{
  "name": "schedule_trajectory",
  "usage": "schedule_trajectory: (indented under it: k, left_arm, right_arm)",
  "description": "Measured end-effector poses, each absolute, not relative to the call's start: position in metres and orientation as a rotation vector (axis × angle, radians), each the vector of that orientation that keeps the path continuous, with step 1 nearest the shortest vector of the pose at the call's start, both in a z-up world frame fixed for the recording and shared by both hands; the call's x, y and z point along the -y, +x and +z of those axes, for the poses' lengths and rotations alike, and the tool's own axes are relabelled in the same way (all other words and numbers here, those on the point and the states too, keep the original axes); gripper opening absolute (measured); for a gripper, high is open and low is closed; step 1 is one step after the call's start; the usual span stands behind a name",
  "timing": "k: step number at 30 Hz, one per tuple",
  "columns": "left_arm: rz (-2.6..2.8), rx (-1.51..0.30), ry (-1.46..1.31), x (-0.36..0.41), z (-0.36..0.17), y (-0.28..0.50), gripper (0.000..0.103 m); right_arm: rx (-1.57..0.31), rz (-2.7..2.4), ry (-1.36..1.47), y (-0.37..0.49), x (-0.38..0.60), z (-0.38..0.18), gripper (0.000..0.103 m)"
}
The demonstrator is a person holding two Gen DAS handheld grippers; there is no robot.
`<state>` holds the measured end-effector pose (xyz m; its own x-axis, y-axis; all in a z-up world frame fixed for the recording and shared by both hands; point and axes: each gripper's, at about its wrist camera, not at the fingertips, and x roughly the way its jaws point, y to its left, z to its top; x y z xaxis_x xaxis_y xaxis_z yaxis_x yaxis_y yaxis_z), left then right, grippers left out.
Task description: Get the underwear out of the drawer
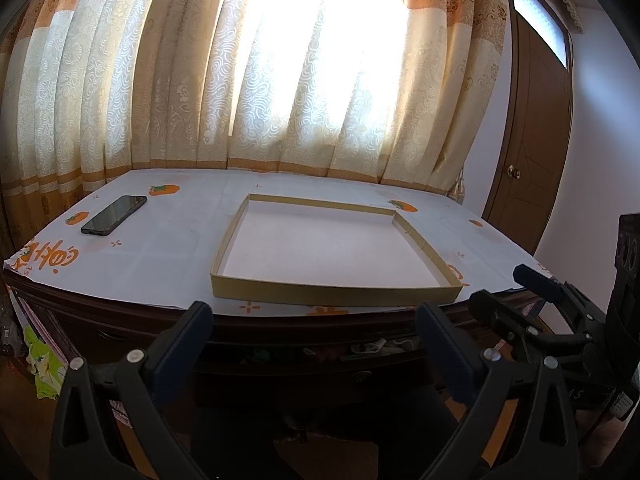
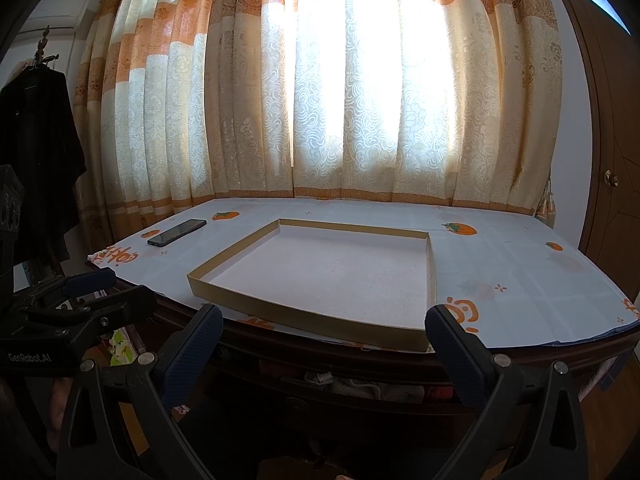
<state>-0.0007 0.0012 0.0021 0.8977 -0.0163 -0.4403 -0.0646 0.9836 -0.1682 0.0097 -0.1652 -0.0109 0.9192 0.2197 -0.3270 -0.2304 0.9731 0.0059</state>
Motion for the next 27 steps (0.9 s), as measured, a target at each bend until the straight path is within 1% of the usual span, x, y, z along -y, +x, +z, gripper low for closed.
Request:
schedule_trajectory:
  k: [27]
  left_arm:
    - [0.026, -0.455, -0.178, -0.0018, 0.0015, -0.0011, 0.103]
  right_arm:
    - [-0.333, 0.231, -0.039, 0.0114, 0.1619, -0.0121, 0.102]
